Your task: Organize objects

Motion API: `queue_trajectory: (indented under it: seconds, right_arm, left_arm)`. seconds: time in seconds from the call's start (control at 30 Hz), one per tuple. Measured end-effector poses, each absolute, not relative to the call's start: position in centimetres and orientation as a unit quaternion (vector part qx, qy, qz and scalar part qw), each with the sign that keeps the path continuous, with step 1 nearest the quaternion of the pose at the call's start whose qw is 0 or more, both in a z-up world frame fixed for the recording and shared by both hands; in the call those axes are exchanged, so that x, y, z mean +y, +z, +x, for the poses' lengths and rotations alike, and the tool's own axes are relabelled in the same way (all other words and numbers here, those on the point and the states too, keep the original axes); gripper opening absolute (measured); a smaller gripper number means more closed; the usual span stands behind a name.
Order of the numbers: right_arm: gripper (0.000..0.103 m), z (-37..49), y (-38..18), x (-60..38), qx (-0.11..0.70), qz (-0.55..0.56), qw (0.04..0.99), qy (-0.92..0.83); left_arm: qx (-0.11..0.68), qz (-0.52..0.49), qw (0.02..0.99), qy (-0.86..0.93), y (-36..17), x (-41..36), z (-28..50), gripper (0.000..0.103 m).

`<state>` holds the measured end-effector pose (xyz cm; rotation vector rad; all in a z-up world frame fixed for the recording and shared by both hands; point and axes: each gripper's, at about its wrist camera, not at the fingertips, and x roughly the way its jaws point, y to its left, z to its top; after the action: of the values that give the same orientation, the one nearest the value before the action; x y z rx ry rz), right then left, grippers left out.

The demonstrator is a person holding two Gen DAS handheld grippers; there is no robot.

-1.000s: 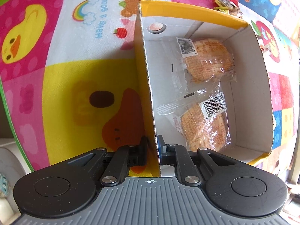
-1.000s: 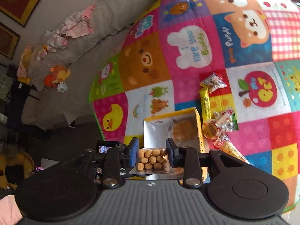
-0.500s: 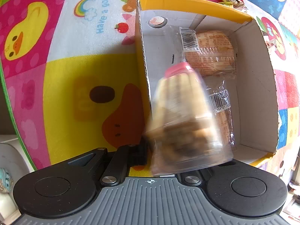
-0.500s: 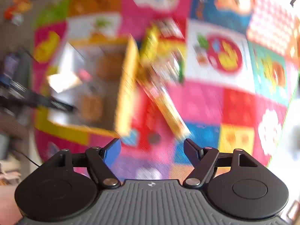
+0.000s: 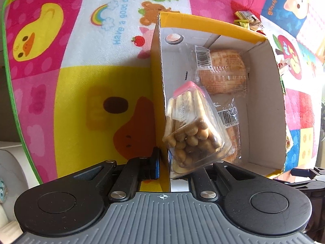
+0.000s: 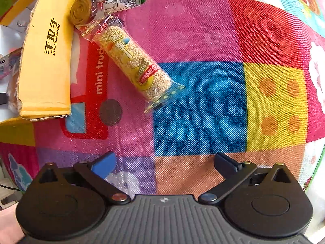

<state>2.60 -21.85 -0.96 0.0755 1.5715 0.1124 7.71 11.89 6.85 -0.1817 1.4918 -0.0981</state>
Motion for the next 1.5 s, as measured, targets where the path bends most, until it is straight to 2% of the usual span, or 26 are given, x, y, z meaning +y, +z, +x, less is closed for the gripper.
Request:
queue_trajectory:
  seconds: [0.1, 0.2, 0.3, 0.43, 0.6, 0.87, 1.03, 1.17, 1.27, 1.4, 1.5]
  right_arm:
    - [0.103, 1.7, -1.0, -20.8, 0.696, 0.009, 0.717, 0.035]
    - [0.103, 2.0, -0.4, -21.2, 0.718, 0.034, 0.692, 0.068]
    - [0.103, 2.9, 3.8, -22.0, 0.691, 0.088, 0.710, 0.102]
    - [0.103, 5.6, 10.0, -20.2, 0.639, 0.101, 0.743, 0.172]
    - [0.103, 10.7, 13.5, -13.8, 0.607, 0.077, 0.753, 0.241]
    - [0.103, 15.9, 11.8, -3.5, 0.607, 0.021, 0.742, 0.284]
    - [0.103, 16.6, 10.6, -1.6, 0.625, -0.037, 0.721, 0.296]
    - [0.103, 16.0, 10.1, -1.6, 0.610, -0.128, 0.734, 0.270]
    - [0.103, 15.8, 10.6, -2.5, 0.613, -0.112, 0.732, 0.276]
    - [0.103, 16.3, 11.2, -2.9, 0.628, -0.032, 0.721, 0.292]
    - [0.103, 16.6, 10.9, -1.8, 0.632, -0.032, 0.713, 0.300]
  left_arm:
    - [0.678, -0.068, 0.731, -0.038, 6.9, 11.3, 7.9, 0.011]
    - [0.678, -0.071, 0.731, -0.034, 6.8, 11.4, 8.0, 0.011]
    - [0.679, -0.071, 0.730, -0.032, 6.7, 11.4, 8.0, 0.011]
    - [0.678, -0.068, 0.731, -0.031, 6.6, 11.3, 7.9, 0.011]
    - [0.675, -0.079, 0.733, -0.032, 6.3, 11.7, 7.6, 0.011]
    - [0.661, -0.114, 0.741, -0.031, 6.3, 13.0, 6.2, 0.012]
    - [0.659, -0.121, 0.741, -0.032, 6.2, 13.3, 6.0, 0.012]
    - [0.661, -0.121, 0.739, -0.037, 6.2, 13.3, 5.9, 0.012]
    - [0.663, -0.118, 0.738, -0.039, 6.3, 13.1, 6.0, 0.013]
    - [0.663, -0.118, 0.738, -0.038, 6.2, 12.9, 6.1, 0.013]
    - [0.664, -0.116, 0.738, -0.042, 6.2, 12.9, 6.2, 0.013]
